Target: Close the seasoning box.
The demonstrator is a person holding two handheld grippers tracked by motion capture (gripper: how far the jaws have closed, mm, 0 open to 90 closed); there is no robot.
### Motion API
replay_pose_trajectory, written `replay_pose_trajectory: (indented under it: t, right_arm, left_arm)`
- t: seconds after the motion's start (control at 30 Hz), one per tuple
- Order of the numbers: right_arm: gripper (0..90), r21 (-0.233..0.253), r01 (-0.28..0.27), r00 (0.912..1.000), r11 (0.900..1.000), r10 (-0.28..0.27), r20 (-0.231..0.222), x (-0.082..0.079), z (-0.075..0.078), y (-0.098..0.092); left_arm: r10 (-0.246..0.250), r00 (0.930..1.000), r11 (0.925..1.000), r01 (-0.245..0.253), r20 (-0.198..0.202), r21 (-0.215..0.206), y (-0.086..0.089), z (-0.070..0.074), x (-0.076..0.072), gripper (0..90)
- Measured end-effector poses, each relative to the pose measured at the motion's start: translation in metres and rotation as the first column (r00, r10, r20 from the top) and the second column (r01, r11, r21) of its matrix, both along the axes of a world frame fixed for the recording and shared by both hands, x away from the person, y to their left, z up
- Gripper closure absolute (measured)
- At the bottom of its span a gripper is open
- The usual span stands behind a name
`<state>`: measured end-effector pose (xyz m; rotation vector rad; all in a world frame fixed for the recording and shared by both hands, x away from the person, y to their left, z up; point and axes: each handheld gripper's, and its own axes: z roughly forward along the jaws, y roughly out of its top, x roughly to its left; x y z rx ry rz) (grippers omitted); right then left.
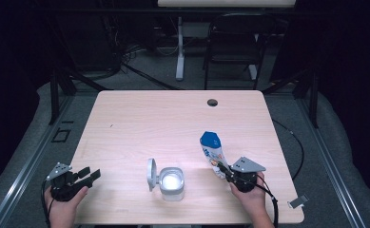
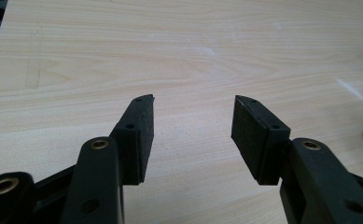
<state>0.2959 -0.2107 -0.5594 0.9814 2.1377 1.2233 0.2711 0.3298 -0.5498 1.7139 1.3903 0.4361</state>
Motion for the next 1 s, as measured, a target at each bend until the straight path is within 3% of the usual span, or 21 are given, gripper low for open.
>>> replay_pose_trajectory:
  t: [0.57, 0.73, 1.0]
  right_arm:
    - [88.3, -0.058, 0.002, 1.0000, 0.998, -0.002, -0.002, -0.007, 0.003, -0.005]
    - [88.7, -0.044, 0.023, 0.9997, 0.999, -0.023, -0.003, -0.007, 0.006, -0.005]
    - [88.8, 0.028, 0.027, 0.9992, 0.999, -0.028, 0.027, -0.007, 0.012, -0.004]
  left_arm:
    - [0.001, 0.9998, 1.0000, -0.001, 0.018, -0.007, -0.001, 0.003, -0.001, 49.3]
    - [-0.015, 0.9994, 0.9999, 0.015, 0.031, -0.008, -0.006, 0.007, -0.002, 49.3]
    - [-0.043, 0.9984, 0.9991, 0.043, 0.035, 0.007, -0.014, 0.010, -0.002, 49.3]
